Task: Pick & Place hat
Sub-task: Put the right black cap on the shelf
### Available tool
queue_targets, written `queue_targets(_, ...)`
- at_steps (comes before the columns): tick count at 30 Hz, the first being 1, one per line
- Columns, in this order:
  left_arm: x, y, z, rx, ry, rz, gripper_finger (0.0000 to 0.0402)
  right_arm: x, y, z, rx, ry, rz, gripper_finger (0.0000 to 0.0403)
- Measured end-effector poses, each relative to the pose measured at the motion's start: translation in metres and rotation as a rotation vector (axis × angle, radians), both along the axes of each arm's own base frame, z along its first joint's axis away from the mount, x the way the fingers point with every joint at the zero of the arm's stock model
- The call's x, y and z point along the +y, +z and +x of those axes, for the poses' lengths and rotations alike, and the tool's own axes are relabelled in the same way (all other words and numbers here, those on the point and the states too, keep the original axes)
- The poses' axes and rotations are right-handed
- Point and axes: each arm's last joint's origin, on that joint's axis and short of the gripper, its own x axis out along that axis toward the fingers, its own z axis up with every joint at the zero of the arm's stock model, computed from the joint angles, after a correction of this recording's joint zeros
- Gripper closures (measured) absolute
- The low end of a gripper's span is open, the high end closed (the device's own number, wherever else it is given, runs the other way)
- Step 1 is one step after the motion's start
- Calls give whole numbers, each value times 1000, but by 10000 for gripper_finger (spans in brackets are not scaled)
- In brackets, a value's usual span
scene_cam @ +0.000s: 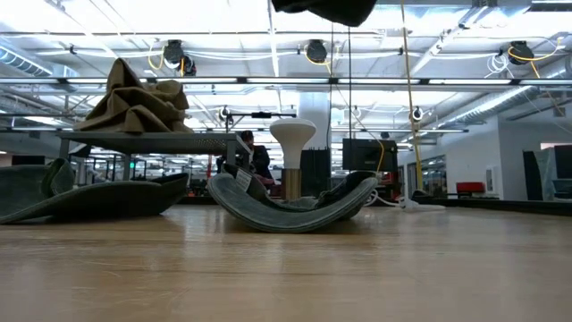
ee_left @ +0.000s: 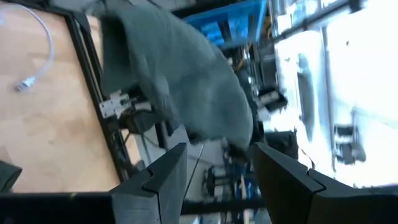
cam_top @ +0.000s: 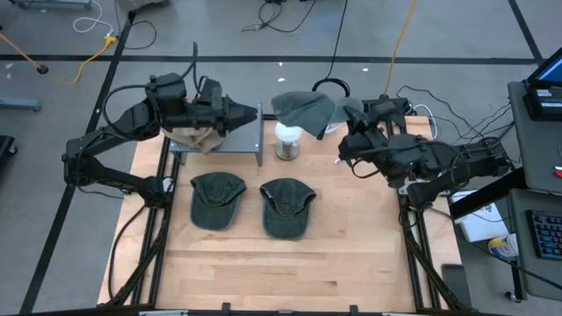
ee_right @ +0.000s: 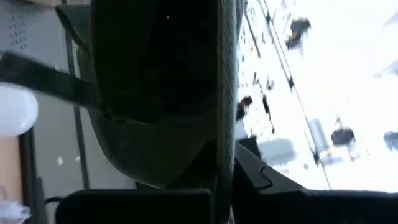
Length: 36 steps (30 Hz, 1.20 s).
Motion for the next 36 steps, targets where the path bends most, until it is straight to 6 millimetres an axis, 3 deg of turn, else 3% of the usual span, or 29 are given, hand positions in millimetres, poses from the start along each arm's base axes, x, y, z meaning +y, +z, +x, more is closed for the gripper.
queue_targets(13, 4, -2, 4, -4, 125, -76, 215, -9, 28, 7, -49, 73, -170, 397)
queue_targets(24, 4, 1, 28, -129, 84, -73, 215, -11, 20, 24, 1, 78, -209, 397)
queue_targets(36, 5, -10, 37, -51, 94, -87, 215, -13, 32, 16, -43, 40, -251, 396)
